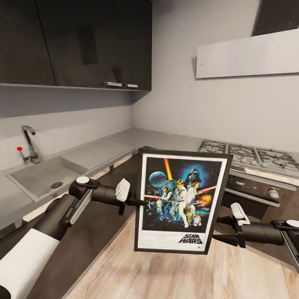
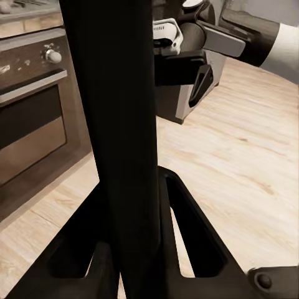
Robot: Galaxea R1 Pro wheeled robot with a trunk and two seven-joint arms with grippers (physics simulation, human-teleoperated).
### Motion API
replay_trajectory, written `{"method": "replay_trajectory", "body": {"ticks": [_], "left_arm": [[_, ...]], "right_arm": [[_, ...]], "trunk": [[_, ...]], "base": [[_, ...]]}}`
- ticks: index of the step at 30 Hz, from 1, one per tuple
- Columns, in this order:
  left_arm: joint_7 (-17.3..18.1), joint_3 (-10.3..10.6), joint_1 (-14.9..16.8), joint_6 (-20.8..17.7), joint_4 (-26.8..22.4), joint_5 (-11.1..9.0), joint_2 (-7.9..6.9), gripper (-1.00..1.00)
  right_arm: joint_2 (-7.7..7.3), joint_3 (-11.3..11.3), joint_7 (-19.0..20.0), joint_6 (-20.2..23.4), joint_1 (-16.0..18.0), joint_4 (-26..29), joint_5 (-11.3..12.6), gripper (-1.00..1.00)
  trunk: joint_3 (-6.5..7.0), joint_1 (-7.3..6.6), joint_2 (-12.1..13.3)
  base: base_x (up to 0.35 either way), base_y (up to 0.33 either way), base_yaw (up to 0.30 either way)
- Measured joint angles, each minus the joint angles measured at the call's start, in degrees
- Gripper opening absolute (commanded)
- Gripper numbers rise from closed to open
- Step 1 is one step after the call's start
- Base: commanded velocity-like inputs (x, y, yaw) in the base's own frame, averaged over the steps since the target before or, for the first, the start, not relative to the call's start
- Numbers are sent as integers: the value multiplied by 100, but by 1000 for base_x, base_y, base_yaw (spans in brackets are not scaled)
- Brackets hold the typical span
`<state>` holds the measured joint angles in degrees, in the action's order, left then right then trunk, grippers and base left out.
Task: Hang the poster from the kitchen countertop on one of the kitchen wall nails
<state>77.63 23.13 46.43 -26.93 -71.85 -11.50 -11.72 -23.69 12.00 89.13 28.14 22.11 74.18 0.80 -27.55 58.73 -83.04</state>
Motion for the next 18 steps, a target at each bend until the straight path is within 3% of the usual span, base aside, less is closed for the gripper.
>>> {"method": "replay_trajectory", "body": {"ticks": [18], "left_arm": [[0, -132, 0, -10, -65, -7, 0, -100]], "right_arm": [[24, -73, -1, 0, 0, -1, 0, 100]], "trunk": [[0, 0, 0]], "base": [[0, 0, 0]]}}
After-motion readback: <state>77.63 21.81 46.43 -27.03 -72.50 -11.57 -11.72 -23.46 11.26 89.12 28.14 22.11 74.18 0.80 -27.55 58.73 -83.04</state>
